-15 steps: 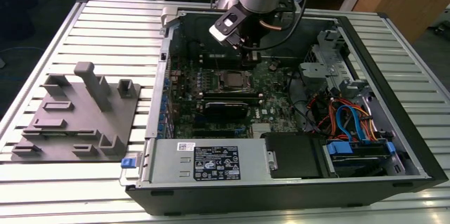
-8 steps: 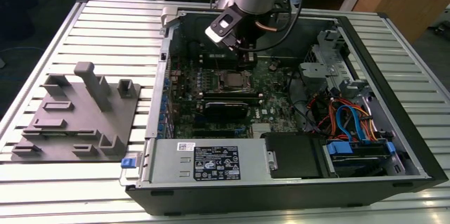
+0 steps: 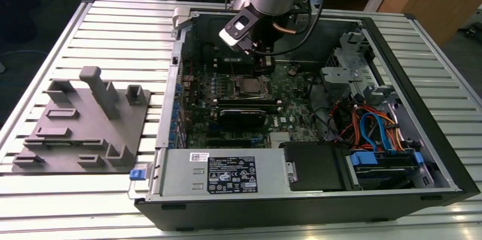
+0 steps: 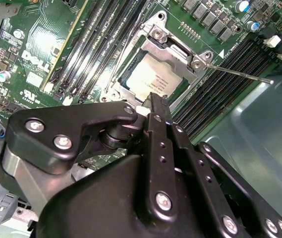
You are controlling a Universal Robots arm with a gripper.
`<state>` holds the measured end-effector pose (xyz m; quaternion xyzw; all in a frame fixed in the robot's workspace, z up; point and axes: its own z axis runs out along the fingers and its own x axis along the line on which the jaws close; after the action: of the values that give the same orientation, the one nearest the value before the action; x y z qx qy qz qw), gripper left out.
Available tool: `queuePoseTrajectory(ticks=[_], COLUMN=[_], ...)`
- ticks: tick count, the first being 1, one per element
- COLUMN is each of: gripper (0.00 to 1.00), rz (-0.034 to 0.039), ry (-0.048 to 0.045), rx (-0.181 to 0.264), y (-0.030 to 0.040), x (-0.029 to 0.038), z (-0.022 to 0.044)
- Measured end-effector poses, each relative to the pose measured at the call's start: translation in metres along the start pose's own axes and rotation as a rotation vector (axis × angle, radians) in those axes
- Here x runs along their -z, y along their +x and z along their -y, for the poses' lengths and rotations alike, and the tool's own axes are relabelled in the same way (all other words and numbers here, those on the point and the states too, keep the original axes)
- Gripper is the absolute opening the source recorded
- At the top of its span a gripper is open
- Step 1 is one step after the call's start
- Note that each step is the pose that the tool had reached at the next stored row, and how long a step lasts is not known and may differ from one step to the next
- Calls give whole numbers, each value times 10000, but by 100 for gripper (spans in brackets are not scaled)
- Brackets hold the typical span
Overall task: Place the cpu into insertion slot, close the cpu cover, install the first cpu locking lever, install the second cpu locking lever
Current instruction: 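Close the cpu cover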
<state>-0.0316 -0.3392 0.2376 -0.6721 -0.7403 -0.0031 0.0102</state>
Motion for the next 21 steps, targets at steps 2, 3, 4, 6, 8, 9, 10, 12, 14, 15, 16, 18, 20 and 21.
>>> queuePoseTrajectory(ticks=[2, 3, 4, 6, 8, 9, 10, 12, 14, 15, 16, 18, 20, 21], gripper=[10, 10, 10, 10, 10, 10, 10, 10, 10, 10, 10, 10, 10, 10], rz=[0, -1, -1, -2, -5, -2, -5, -9, -14, -20, -23, -26, -29, -28], ry=[0, 0, 0, -1, -2, 0, -1, -1, -1, -2, -2, -1, -3, -1], rx=[0, 0, 0, 0, 0, 1, 1, 2, 6, 13, 25, 51, 66, 70], y=[0, 0, 0, 0, 0, 0, 0, 0, 1, 3, 4, 8, 11, 11], x=[0, 0, 0, 0, -8, -26, -42, -77, -110, -121, -129, -142, -151, -152], z=[0, 0, 0, 0, 0, 1, 6, 19, 33, 49, 71, 116, 141, 143])
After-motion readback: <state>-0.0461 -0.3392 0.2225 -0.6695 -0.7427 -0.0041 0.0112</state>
